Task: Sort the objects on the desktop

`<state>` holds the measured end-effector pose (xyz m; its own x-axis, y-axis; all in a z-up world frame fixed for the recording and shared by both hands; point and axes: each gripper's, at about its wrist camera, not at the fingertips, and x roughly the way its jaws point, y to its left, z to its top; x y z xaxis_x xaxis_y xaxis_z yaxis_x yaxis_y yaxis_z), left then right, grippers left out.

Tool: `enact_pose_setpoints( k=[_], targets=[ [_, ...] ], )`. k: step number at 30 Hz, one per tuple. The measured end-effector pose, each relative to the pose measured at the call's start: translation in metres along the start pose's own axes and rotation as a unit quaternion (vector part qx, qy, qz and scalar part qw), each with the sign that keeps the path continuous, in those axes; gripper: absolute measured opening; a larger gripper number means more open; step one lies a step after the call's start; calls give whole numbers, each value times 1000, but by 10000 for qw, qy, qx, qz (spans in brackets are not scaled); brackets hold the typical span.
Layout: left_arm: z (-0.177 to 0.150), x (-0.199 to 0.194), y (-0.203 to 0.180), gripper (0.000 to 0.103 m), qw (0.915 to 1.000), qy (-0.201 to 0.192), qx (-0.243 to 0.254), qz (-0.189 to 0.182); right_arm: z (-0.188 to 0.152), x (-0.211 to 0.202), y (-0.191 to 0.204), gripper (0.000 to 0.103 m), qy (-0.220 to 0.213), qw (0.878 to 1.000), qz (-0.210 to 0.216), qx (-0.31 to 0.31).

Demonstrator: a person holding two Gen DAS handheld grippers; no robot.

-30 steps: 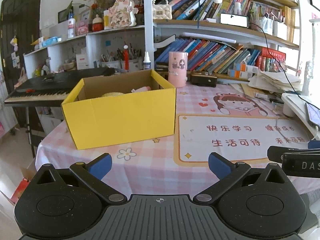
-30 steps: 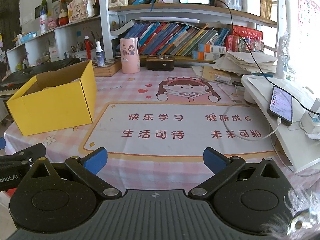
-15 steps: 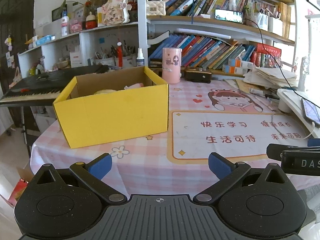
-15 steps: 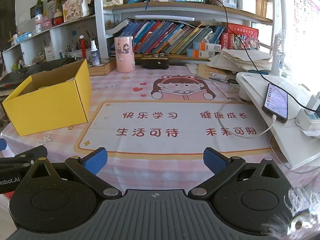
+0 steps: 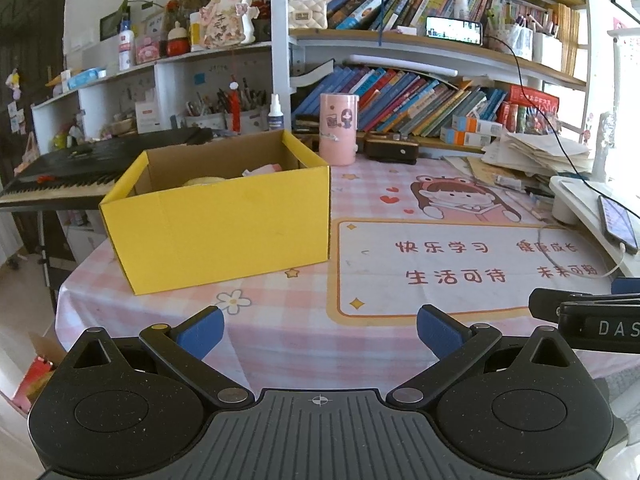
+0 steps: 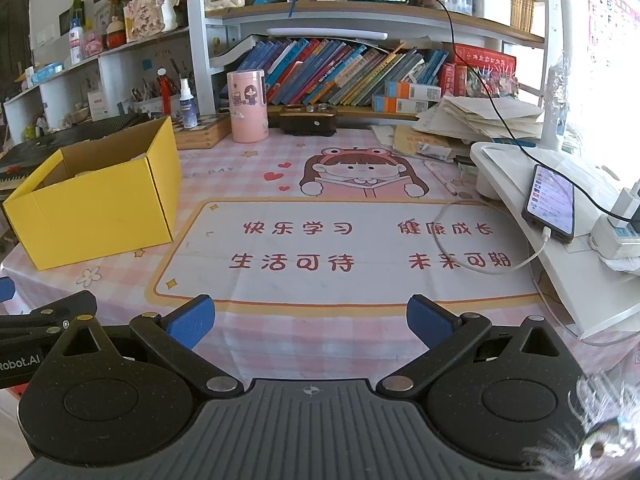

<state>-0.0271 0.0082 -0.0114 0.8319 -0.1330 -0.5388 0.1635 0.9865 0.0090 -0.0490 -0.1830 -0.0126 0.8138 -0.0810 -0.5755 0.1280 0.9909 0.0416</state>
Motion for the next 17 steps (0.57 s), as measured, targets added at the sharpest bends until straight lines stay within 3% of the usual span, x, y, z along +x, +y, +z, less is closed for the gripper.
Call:
enact_pose_setpoints(
  k=[17],
  targets=[
    [2, 1, 5, 103, 9999, -78, -68, -41, -3, 5, -2, 103, 89, 10000, 20, -27]
  ],
)
